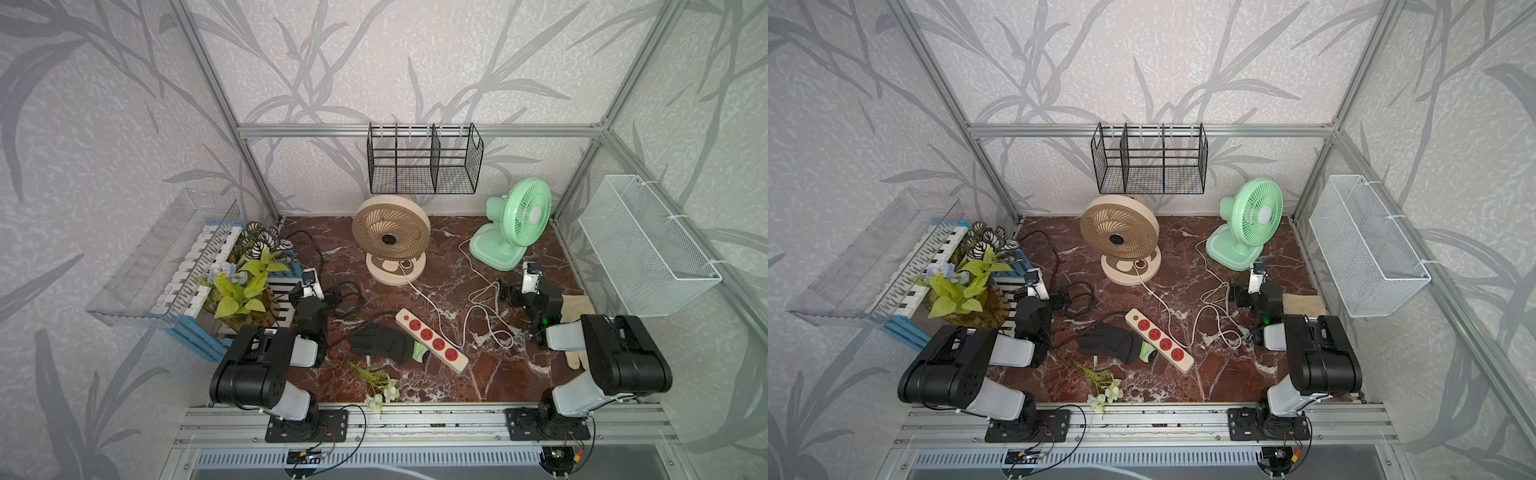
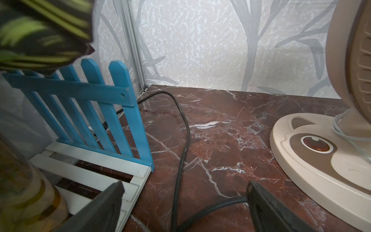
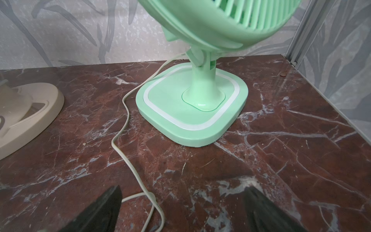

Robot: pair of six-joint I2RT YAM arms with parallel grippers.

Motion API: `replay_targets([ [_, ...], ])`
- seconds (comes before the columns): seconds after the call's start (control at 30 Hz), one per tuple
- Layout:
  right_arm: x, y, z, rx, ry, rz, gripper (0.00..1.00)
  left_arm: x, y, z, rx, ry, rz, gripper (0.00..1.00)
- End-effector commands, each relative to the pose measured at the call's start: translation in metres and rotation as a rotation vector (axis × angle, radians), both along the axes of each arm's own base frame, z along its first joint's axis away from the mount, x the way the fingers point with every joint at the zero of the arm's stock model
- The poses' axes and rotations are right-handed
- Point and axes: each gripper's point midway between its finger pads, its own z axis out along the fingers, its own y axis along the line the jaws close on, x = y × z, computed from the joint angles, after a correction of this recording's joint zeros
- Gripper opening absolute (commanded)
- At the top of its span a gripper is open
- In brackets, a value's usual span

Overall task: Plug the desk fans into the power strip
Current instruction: Move the fan to the center of the board.

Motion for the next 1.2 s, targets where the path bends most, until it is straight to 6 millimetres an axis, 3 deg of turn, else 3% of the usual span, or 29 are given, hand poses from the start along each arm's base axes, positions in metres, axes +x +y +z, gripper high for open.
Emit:
replay_targets([
  [0.0,0.008,-0.001,0.01,-0.01,-0.037,0.006,0.99,0.007,0.001,0.012,0.011,-0.038,-0.002,1.0],
  [0.7,0.007,-0.001,0.01,-0.01,-0.038,0.004,0.99,0.004,-0.002,0.017,0.027,-0.052,-0.001,1.0],
  [0.8,0.0,-0.001,0.014,-0.017,-0.076,0.001,0.99,-0.008,-0.005,0.031,0.054,-0.097,0.017,1.0],
  [0.9,-0.015,-0.013,0.031,-0.015,-0.175,-0.075,0.99,-0.015,-0.012,0.047,0.095,-0.107,0.027,1.0],
  [1.03,-0.027,-0.014,0.051,-0.016,-0.199,-0.084,0.99,-0.023,-0.029,0.087,0.119,-0.179,-0.015,1.0],
  [1.17,-0.045,-0.003,0.09,0.003,-0.262,-0.039,0.99,-0.035,-0.029,0.131,0.019,-0.248,-0.018,1.0],
])
